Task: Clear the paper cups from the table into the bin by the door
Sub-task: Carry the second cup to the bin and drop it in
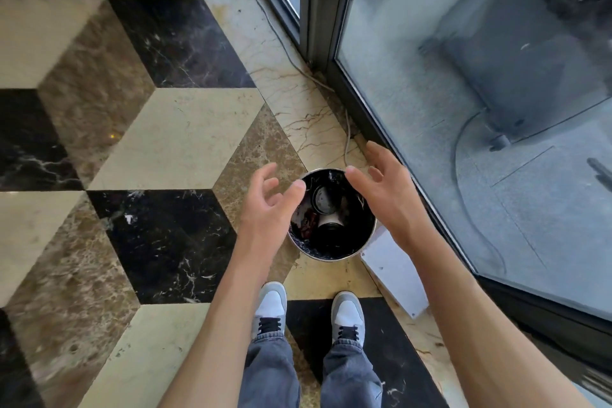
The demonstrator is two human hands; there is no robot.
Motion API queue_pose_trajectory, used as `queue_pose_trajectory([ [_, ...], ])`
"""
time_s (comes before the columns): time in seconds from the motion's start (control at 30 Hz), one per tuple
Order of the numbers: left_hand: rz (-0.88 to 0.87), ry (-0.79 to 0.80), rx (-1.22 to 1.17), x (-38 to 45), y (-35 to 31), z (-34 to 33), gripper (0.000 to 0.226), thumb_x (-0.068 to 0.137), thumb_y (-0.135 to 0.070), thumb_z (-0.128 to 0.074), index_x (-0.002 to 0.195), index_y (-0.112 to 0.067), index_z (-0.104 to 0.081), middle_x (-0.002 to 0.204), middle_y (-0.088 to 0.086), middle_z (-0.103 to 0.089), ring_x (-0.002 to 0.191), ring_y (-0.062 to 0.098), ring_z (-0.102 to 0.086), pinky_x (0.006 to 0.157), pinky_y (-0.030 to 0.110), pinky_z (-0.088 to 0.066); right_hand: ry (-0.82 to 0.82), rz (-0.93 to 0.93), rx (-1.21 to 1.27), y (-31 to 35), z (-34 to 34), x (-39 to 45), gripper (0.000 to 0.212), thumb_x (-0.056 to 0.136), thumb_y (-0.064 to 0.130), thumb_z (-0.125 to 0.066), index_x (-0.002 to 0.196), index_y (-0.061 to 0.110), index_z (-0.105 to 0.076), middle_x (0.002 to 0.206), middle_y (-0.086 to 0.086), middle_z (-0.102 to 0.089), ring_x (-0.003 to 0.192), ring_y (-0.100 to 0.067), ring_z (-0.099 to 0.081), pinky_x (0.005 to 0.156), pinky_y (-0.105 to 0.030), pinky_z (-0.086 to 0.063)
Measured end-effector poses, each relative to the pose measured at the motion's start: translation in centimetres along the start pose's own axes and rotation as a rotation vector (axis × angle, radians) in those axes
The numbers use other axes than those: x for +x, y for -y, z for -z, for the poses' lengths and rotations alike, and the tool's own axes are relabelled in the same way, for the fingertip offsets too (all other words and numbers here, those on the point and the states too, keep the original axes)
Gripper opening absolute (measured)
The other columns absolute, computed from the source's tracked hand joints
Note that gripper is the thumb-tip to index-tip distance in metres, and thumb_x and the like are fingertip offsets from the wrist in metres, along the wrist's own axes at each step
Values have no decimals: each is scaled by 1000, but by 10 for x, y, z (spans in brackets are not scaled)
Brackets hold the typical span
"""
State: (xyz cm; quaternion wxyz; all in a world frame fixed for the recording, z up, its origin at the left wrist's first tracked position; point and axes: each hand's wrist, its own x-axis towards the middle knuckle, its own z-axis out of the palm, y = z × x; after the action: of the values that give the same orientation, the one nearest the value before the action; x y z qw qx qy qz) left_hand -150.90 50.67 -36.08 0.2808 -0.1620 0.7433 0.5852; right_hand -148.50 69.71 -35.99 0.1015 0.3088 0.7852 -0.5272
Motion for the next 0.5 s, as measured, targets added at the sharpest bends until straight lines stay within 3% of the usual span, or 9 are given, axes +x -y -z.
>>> queue_pose_trajectory([
  [0.1, -143, -4, 25, -33, -71, 17, 61, 78, -63, -64, 135, -55, -43, 136, -16, -50, 111, -14, -47, 76, 19, -40, -35, 89, 50, 72, 29, -30, 73, 88, 46, -64, 151, 27, -33, 156, 5, -38, 141, -18, -41, 115, -47, -36],
  [0.27, -398, -48, 43, -117, -199, 65, 62, 85, -57, -64, 142, -47, -43, 142, -12, -48, 126, 5, -51, 93, 27, -45, -89, 278, 81, 208, 84, -105, 71, 88, 45, -64, 150, 28, -35, 148, 13, -41, 139, -14, -42, 115, -43, -35],
  [0.33, -488, -64, 49, -158, -244, 88, 64, 82, -61, -63, 140, -48, -42, 143, -12, -46, 127, 5, -51, 93, 23, -44, -96, 348, 98, 260, 104, -141, 72, 87, 48, -63, 150, 32, -33, 146, 17, -40, 141, -14, -39, 115, -40, -34],
  [0.5, -719, -131, 36, -262, -341, 141, 65, 78, -65, -62, 137, -55, -38, 143, -18, -42, 128, 6, -47, 98, 23, -39, -131, 551, 82, 375, 144, -232, 77, 87, 52, -62, 152, 33, -26, 160, 9, -31, 143, -9, -30, 117, -43, -32],
])
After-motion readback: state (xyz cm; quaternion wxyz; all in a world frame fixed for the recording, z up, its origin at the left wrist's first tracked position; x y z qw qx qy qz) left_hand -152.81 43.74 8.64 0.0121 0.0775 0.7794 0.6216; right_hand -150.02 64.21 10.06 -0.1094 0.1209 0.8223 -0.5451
